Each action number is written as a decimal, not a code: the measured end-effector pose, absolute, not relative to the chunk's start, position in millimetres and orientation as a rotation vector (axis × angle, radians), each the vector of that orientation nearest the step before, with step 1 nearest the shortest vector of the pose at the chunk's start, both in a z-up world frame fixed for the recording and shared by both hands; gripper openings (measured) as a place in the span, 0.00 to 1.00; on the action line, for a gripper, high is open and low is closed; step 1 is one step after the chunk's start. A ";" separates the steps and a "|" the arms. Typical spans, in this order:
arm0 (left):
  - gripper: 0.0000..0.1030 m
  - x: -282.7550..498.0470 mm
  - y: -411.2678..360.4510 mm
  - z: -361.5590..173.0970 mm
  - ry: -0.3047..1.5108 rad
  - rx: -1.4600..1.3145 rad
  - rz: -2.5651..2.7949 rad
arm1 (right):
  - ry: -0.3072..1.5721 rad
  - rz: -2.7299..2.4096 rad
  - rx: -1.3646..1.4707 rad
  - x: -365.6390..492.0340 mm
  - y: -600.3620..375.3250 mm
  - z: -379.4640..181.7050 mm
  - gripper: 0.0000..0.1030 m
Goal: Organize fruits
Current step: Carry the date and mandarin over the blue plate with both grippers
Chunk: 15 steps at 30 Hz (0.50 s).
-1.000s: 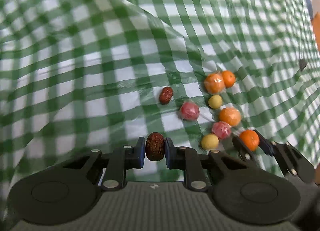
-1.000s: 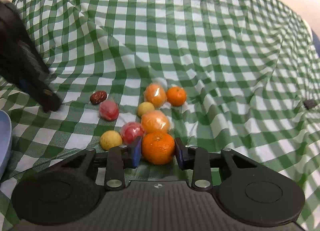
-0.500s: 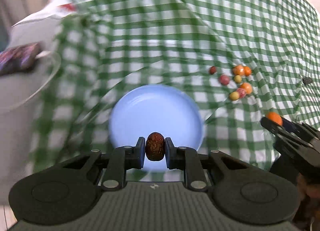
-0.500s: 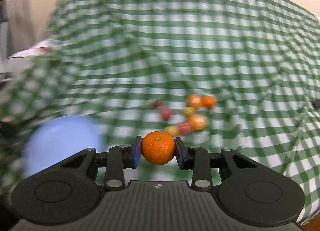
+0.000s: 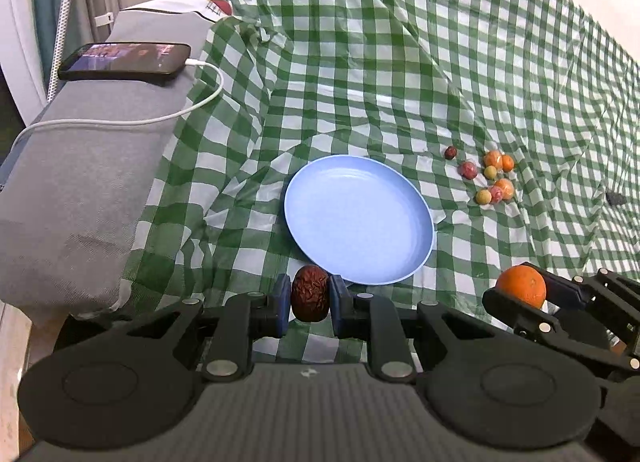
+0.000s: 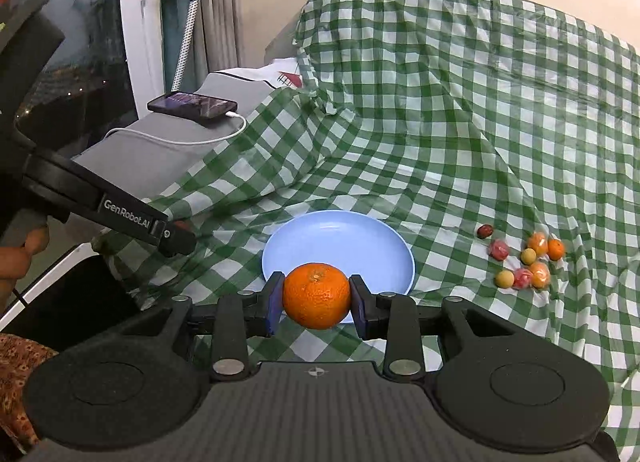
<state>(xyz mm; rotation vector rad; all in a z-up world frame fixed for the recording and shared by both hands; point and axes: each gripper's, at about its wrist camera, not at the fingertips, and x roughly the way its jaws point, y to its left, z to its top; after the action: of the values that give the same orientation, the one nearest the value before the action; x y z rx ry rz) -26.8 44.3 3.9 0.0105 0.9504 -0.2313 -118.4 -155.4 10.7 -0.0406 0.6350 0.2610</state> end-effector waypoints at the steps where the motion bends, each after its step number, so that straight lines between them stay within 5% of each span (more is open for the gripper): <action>1: 0.21 -27.9 45.3 5.0 0.945 0.007 -0.233 | 0.635 0.256 -0.041 -118.4 -156.5 11.8 0.35; 15: 0.21 -28.7 49.5 5.9 0.931 -0.005 -0.238 | 0.639 0.264 -0.048 -116.8 -161.5 8.3 0.35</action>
<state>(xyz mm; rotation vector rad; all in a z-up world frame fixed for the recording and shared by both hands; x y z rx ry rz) -28.7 49.5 5.9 -0.0049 0.9306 -0.2380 -116.8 -161.5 8.3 -0.0483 0.6391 0.2636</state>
